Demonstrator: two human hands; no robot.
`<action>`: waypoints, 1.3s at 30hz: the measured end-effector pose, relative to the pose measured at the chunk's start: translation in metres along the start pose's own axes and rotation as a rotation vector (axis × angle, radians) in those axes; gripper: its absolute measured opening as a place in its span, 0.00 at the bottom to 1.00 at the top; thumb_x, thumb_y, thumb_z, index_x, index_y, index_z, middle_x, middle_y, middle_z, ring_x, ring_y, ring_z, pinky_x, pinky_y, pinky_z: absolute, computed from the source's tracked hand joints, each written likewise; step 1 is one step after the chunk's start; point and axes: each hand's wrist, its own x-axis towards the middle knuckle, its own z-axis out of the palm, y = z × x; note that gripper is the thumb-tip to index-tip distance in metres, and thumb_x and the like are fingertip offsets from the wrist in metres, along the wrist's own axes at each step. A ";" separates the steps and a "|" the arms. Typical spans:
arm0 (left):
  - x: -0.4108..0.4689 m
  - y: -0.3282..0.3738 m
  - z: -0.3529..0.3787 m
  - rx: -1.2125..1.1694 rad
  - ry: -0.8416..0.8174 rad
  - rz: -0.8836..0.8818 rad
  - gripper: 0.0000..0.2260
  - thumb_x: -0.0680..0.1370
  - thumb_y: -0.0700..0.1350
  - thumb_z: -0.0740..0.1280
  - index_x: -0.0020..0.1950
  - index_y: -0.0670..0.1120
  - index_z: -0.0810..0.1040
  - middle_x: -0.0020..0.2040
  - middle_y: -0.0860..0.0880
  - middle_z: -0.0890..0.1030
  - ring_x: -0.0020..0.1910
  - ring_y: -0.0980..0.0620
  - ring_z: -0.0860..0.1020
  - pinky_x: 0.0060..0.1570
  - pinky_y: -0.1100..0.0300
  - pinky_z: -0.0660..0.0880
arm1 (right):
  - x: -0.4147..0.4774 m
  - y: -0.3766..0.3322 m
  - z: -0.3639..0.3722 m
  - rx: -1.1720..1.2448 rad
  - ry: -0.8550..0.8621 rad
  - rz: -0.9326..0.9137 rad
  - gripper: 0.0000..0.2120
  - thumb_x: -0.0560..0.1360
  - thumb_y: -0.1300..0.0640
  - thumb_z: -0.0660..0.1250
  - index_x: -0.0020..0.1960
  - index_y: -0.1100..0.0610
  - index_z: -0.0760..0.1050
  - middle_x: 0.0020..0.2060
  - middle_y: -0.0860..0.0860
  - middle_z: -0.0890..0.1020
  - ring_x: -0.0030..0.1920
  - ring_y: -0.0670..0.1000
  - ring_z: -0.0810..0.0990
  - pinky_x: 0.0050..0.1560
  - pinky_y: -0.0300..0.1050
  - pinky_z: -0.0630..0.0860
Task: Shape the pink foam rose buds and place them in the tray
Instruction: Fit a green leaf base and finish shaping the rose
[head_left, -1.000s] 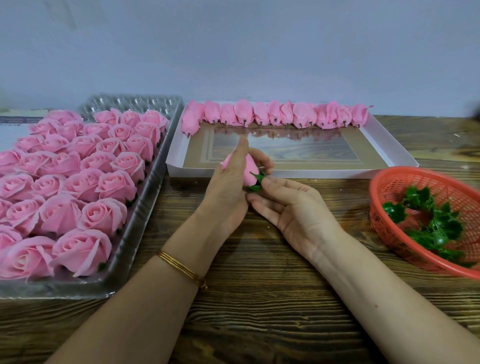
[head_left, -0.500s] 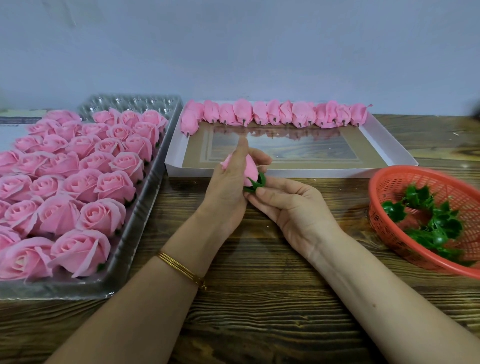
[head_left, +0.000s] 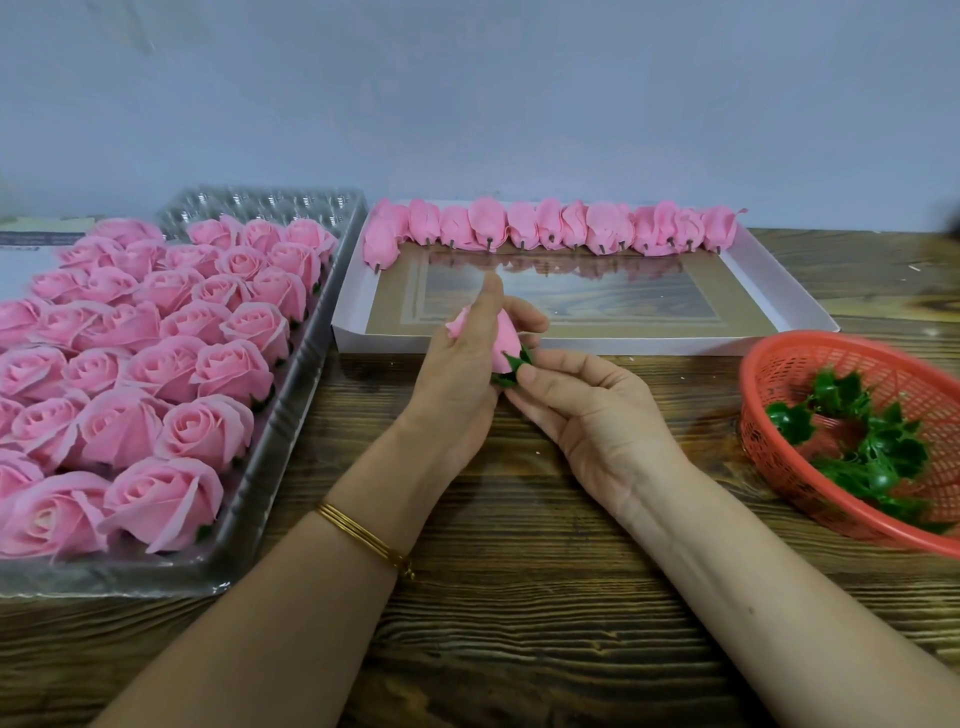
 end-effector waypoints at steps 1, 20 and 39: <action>0.000 0.000 0.001 -0.007 0.005 0.001 0.21 0.82 0.56 0.59 0.33 0.49 0.80 0.40 0.49 0.82 0.43 0.53 0.77 0.49 0.60 0.74 | 0.000 0.001 0.000 0.008 -0.001 -0.003 0.20 0.58 0.70 0.72 0.50 0.71 0.76 0.42 0.64 0.84 0.44 0.58 0.85 0.49 0.47 0.83; -0.001 0.003 0.002 -0.033 0.022 0.008 0.19 0.82 0.53 0.58 0.38 0.45 0.78 0.39 0.49 0.82 0.42 0.55 0.77 0.48 0.62 0.74 | 0.002 -0.001 0.000 0.083 -0.054 0.107 0.13 0.65 0.70 0.68 0.49 0.74 0.77 0.47 0.66 0.84 0.51 0.59 0.84 0.52 0.46 0.81; -0.006 0.004 0.002 0.077 -0.052 -0.026 0.21 0.81 0.56 0.59 0.35 0.51 0.84 0.41 0.51 0.82 0.45 0.54 0.78 0.54 0.56 0.74 | 0.001 -0.002 0.000 0.043 -0.056 0.129 0.15 0.66 0.73 0.68 0.52 0.72 0.76 0.43 0.60 0.85 0.44 0.55 0.86 0.44 0.41 0.83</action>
